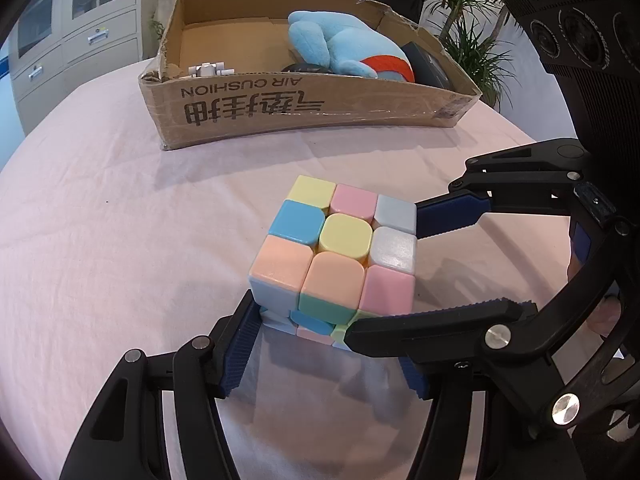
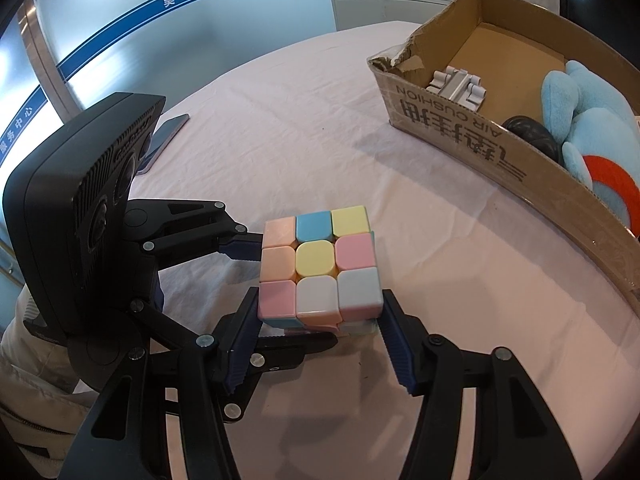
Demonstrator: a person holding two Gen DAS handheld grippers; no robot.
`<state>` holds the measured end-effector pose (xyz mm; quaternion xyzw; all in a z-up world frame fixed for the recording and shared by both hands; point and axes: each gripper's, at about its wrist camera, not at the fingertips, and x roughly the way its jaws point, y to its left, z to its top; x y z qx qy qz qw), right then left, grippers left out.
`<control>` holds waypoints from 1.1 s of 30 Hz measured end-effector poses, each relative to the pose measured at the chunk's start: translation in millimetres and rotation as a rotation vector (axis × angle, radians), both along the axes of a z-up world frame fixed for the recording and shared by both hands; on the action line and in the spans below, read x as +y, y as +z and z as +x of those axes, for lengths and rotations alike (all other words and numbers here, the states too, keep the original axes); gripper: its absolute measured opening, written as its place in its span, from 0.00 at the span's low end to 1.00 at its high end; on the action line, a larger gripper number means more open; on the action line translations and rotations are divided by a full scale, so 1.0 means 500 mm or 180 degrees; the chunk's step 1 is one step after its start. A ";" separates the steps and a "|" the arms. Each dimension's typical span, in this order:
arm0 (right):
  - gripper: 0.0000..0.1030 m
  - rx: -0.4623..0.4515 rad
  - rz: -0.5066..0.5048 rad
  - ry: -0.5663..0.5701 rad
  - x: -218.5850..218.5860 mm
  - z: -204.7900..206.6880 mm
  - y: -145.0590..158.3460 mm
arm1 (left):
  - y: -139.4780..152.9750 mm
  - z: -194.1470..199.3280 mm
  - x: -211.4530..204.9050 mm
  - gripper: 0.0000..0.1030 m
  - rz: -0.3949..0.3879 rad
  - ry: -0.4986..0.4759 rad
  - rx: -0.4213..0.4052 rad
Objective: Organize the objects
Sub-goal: 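Lift the Rubik's cube and carry it over the box with the left gripper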
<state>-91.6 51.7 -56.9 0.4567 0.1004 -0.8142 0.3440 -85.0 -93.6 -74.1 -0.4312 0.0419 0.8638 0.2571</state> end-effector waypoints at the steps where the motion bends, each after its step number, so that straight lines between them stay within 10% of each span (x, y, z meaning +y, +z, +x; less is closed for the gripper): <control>1: 0.54 0.0002 -0.0004 -0.0001 0.001 0.001 0.001 | 0.002 0.001 0.001 0.60 -0.0007 0.0000 0.0004; 33: 0.54 0.0763 -0.0133 -0.0175 0.059 -0.134 0.235 | 0.239 -0.185 0.043 0.60 0.0002 -0.0190 0.0649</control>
